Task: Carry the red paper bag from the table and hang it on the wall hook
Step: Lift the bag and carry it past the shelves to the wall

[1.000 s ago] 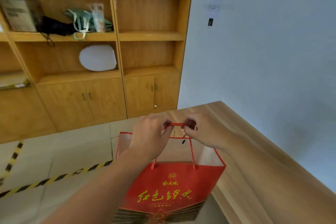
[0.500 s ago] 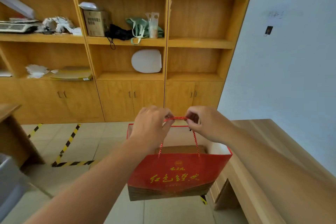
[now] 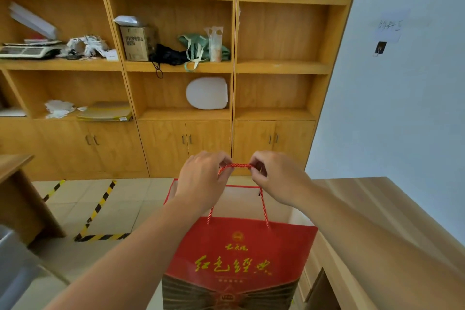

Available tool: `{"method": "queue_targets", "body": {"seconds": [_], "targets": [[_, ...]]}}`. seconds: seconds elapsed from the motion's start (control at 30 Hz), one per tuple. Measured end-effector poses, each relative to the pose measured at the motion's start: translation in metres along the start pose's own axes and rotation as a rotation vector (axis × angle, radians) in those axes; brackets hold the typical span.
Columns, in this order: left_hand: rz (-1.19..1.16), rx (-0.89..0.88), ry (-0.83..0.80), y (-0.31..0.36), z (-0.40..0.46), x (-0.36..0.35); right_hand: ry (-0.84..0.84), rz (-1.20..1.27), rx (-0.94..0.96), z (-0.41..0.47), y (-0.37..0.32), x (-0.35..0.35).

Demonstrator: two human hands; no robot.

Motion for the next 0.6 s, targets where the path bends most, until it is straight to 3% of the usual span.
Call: {"method": "queue_targets", "body": {"seconds": [0.3, 0.6], "targets": [[0.015, 0.044, -0.004, -0.037, 0.048, -0.035, -0.043, -0.003, 0.039, 0.056, 0.035, -0.025], [-0.015, 0.029, -0.028, -0.100, 0.154, -0.083, -0.067, -0.031, 0.020, 0.166, 0.095, -0.066]]}}
Point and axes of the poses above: each hand's wrist, its own z-axis towards the middle knuckle, its own x-axis out of the back of the hand, y = z × x, the point moved 6 cm from there along z, towards the middle knuckle, and after that the axes turned 8 degrees about x, right-handed, at the moved point
